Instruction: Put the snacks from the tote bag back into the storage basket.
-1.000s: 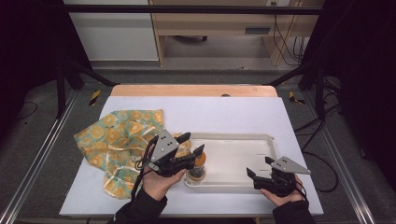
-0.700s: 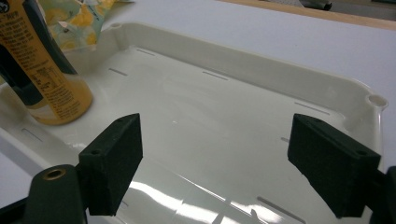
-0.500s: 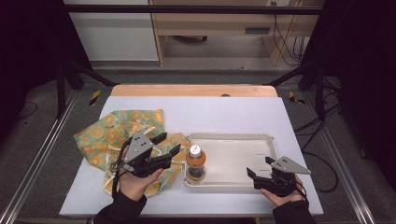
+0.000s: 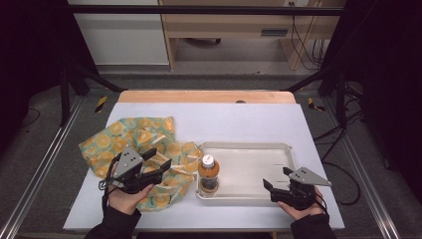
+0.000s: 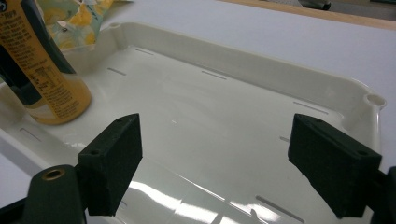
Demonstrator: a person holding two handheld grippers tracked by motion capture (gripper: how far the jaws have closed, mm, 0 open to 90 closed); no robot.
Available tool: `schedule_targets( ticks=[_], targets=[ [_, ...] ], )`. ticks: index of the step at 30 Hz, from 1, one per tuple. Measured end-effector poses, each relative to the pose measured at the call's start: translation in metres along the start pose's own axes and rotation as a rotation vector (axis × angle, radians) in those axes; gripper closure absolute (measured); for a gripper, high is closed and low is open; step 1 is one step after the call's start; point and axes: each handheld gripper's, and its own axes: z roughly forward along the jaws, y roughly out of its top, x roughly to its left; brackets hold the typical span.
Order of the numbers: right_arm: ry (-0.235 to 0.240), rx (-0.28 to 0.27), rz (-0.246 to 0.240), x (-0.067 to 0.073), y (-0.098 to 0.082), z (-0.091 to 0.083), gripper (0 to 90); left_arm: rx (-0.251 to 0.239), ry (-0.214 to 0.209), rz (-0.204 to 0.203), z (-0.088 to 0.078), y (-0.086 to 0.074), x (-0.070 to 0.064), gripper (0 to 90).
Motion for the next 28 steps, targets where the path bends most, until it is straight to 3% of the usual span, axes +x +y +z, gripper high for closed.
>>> schedule_targets(
  ticks=[6,13,18,28],
  targets=[
    [-0.001,0.0,0.009,0.0,0.0,-0.001,17.6,0.021,0.018,-0.003,-0.006,-0.016,0.01,32.0],
    [-0.002,-0.002,0.008,0.0,0.0,-0.001,17.5,0.026,0.046,-0.035,-0.012,-0.028,0.024,29.5],
    [-0.002,-0.003,0.006,-0.001,-0.001,-0.002,17.5,0.046,0.057,-0.031,-0.016,-0.037,0.031,27.9],
    [-0.002,-0.005,0.004,-0.002,-0.001,-0.001,17.4,0.051,0.103,-0.059,-0.035,-0.052,0.05,26.7]
  ],
)
